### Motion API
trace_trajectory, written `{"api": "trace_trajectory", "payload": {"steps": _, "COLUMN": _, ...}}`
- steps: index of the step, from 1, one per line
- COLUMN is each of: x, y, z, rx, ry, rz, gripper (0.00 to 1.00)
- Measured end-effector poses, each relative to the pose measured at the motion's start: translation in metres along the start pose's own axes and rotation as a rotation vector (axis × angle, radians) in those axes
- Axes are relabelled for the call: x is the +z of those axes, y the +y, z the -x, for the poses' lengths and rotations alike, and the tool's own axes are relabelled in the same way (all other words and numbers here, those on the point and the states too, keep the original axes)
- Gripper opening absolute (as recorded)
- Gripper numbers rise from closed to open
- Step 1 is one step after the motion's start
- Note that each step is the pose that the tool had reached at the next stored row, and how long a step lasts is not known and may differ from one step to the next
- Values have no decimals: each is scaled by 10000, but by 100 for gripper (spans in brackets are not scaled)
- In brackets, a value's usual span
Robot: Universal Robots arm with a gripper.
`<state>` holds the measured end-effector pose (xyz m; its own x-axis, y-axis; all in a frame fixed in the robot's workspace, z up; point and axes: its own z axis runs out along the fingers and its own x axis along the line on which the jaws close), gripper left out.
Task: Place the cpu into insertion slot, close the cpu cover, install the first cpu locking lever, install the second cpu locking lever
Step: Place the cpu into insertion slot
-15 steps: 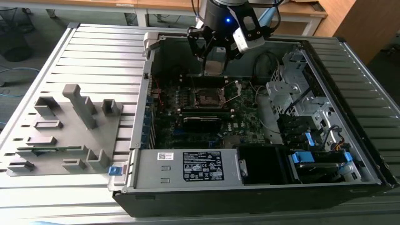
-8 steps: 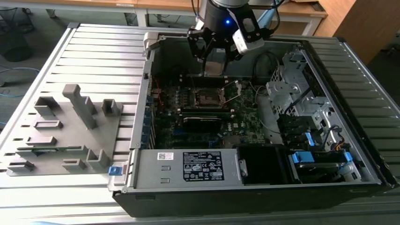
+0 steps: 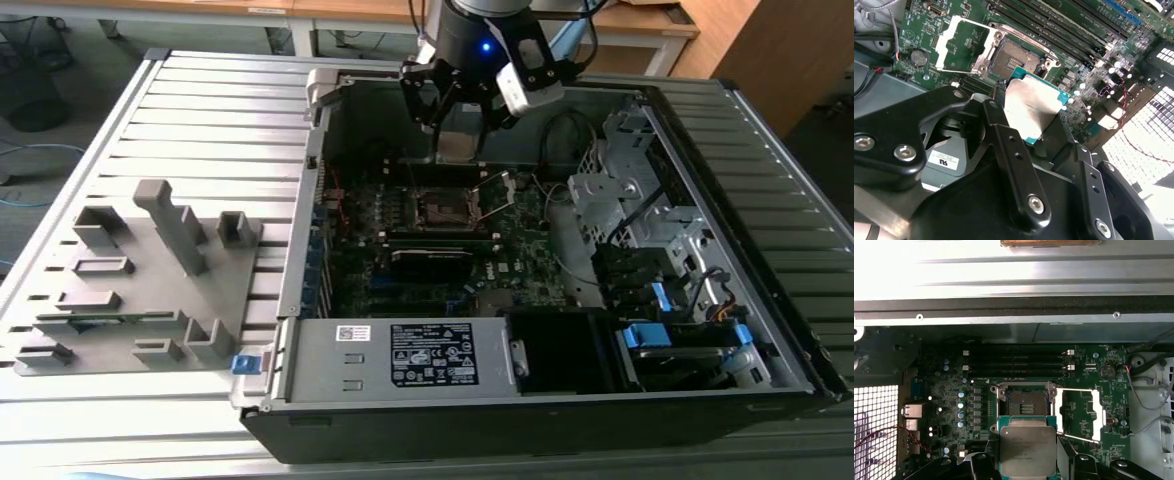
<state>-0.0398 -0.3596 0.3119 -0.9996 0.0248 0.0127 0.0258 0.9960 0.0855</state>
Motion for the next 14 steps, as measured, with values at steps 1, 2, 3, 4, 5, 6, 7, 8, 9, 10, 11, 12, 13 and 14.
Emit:
{"api": "trace_trajectory", "payload": {"steps": 1, "x": 7, "y": -1, "z": 0, "rx": 0, "ry": 1, "rz": -2, "gripper": 54}}
{"api": "trace_trajectory", "payload": {"steps": 2, "x": 13, "y": -2, "z": 0, "rx": 0, "ry": 3, "rz": -6, "gripper": 54}}
{"api": "trace_trajectory", "payload": {"steps": 3, "x": 21, "y": -2, "z": 0, "rx": 0, "ry": 3, "rz": -5, "gripper": 54}}
{"api": "trace_trajectory", "payload": {"steps": 4, "x": 28, "y": -3, "z": 0, "rx": 0, "ry": 3, "rz": -5, "gripper": 54}}
{"api": "trace_trajectory", "payload": {"steps": 5, "x": 34, "y": -3, "z": 0, "rx": 0, "ry": 3, "rz": -5, "gripper": 54}}
{"api": "trace_trajectory", "payload": {"steps": 6, "x": 40, "y": -4, "z": 0, "rx": 0, "ry": 2, "rz": -5, "gripper": 54}}
{"api": "trace_trajectory", "payload": {"steps": 7, "x": 45, "y": -4, "z": 0, "rx": 0, "ry": 3, "rz": -6, "gripper": 54}}
{"api": "trace_trajectory", "payload": {"steps": 8, "x": 49, "y": -4, "z": 0, "rx": 0, "ry": 3, "rz": -6, "gripper": 54}}
{"api": "trace_trajectory", "payload": {"steps": 9, "x": 52, "y": -5, "z": 1, "rx": 0, "ry": 3, "rz": -7, "gripper": 54}}
{"api": "trace_trajectory", "payload": {"steps": 10, "x": 52, "y": -5, "z": 1, "rx": 0, "ry": 4, "rz": -8, "gripper": 54}}
{"api": "trace_trajectory", "payload": {"steps": 11, "x": 52, "y": -5, "z": 0, "rx": 0, "ry": 4, "rz": -8, "gripper": 54}}
{"api": "trace_trajectory", "payload": {"steps": 12, "x": 53, "y": -5, "z": 0, "rx": 1, "ry": 3, "rz": -7, "gripper": 54}}
{"api": "trace_trajectory", "payload": {"steps": 13, "x": 54, "y": -5, "z": 0, "rx": 0, "ry": 3, "rz": -6, "gripper": 54}}
{"api": "trace_trajectory", "payload": {"steps": 14, "x": 54, "y": -5, "z": 1, "rx": 0, "ry": 3, "rz": -6, "gripper": 54}}
